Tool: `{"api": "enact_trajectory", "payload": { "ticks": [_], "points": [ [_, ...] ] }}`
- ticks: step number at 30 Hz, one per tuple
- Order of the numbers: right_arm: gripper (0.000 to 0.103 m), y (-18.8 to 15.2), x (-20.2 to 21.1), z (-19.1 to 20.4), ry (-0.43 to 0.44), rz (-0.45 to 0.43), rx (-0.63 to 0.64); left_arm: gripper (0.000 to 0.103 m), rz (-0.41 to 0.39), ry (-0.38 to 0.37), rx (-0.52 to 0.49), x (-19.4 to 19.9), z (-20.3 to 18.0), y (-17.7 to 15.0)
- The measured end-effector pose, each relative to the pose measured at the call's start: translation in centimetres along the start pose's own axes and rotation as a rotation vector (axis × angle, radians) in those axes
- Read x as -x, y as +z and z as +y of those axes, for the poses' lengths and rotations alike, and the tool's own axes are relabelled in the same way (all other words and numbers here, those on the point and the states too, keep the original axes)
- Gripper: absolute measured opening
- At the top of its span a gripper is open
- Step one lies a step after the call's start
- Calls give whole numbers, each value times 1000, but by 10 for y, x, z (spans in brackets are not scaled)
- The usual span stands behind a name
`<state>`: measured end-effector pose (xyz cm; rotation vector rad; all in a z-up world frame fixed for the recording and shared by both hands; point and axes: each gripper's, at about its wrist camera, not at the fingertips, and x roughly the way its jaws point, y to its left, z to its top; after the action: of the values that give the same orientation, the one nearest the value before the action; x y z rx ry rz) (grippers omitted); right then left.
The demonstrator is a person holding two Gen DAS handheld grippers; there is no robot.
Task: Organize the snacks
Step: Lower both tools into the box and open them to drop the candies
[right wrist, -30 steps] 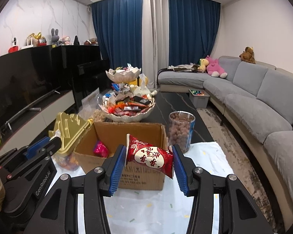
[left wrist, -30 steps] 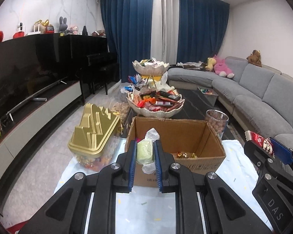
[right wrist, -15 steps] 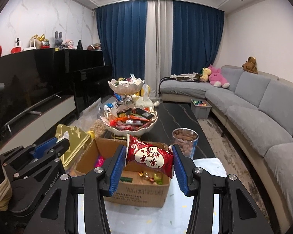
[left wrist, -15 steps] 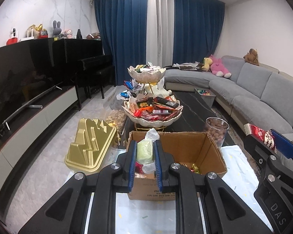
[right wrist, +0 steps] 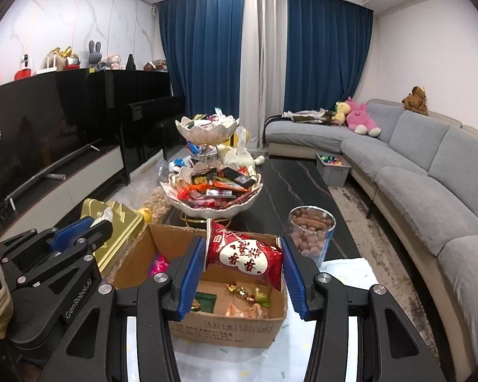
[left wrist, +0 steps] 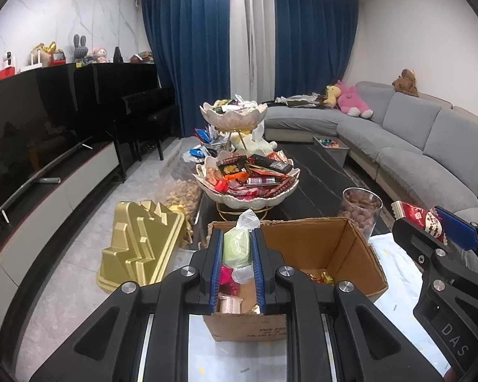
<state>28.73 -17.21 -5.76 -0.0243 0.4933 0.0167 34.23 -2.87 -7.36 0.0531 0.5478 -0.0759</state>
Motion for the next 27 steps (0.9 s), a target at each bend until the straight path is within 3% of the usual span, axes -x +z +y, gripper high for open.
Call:
{"api": "enact_trajectory", "payload": {
  "ticks": [27],
  "points": [
    [50, -4, -92, 1, 33, 207, 32, 19, 186, -72, -20, -83, -1, -6]
  ]
}}
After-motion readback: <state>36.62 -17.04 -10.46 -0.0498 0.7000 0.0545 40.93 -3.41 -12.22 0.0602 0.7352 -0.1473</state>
